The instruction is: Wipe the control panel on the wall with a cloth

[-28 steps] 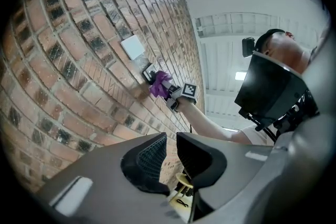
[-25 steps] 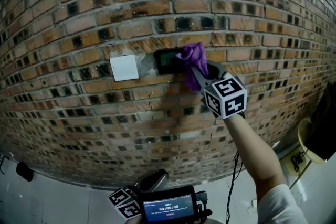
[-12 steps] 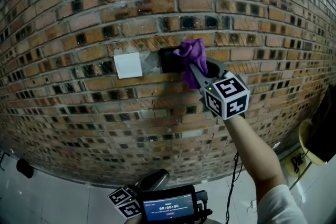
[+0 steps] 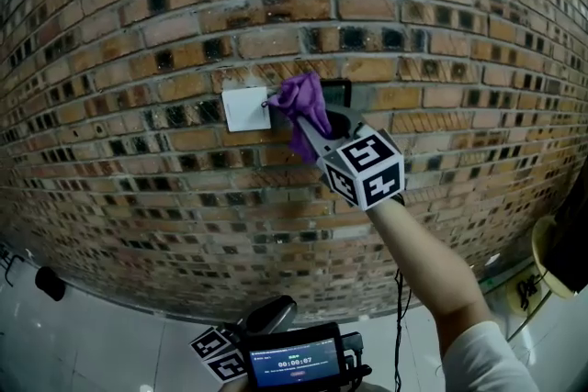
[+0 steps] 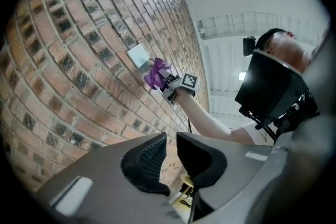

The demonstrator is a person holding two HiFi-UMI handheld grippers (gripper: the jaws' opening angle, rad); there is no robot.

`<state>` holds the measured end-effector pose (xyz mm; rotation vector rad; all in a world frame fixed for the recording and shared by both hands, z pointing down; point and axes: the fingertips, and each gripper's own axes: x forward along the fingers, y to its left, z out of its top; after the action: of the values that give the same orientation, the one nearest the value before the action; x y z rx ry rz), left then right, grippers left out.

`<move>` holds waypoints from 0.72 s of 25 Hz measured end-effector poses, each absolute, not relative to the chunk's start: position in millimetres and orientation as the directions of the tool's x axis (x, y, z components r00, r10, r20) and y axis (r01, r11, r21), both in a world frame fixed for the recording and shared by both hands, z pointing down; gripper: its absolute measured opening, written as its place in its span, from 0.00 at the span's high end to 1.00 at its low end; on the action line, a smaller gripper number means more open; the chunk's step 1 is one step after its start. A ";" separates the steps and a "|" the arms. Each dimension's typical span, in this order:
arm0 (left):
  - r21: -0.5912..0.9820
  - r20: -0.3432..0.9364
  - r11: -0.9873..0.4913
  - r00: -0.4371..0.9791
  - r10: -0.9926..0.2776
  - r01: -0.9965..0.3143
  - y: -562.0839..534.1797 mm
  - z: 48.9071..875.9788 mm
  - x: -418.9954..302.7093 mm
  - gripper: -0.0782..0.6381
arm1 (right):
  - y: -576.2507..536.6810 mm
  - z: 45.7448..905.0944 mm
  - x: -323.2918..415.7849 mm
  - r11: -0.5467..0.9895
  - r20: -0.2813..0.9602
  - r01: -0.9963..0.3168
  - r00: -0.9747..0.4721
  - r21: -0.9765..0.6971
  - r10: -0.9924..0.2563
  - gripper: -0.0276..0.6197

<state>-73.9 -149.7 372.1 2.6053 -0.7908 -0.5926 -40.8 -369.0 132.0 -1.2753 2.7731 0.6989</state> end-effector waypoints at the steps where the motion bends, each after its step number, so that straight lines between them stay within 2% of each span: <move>1: 0.443 -0.286 -0.779 0.754 -0.591 -0.443 -148.7 372.2 -75.5 0.82 | -370.4 133.9 -47.3 0.576 -0.184 -0.718 -0.674 0.390 -0.715 0.84; 8: 0.450 -0.287 -0.765 0.736 -0.613 -0.461 -146.3 373.8 -86.1 0.82 | -383.2 140.5 -69.6 0.597 -0.154 -0.703 -0.687 0.385 -0.710 0.84; 18: 0.450 -0.289 -0.769 0.741 -0.606 -0.453 -146.8 373.8 -83.8 0.82 | -393.5 139.7 -52.9 0.567 -0.147 -0.725 -0.658 0.391 -0.739 0.84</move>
<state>-83.8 -146.8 373.8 2.5902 -0.8183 -0.6063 -52.9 -393.5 139.7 -1.3128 2.8104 0.6765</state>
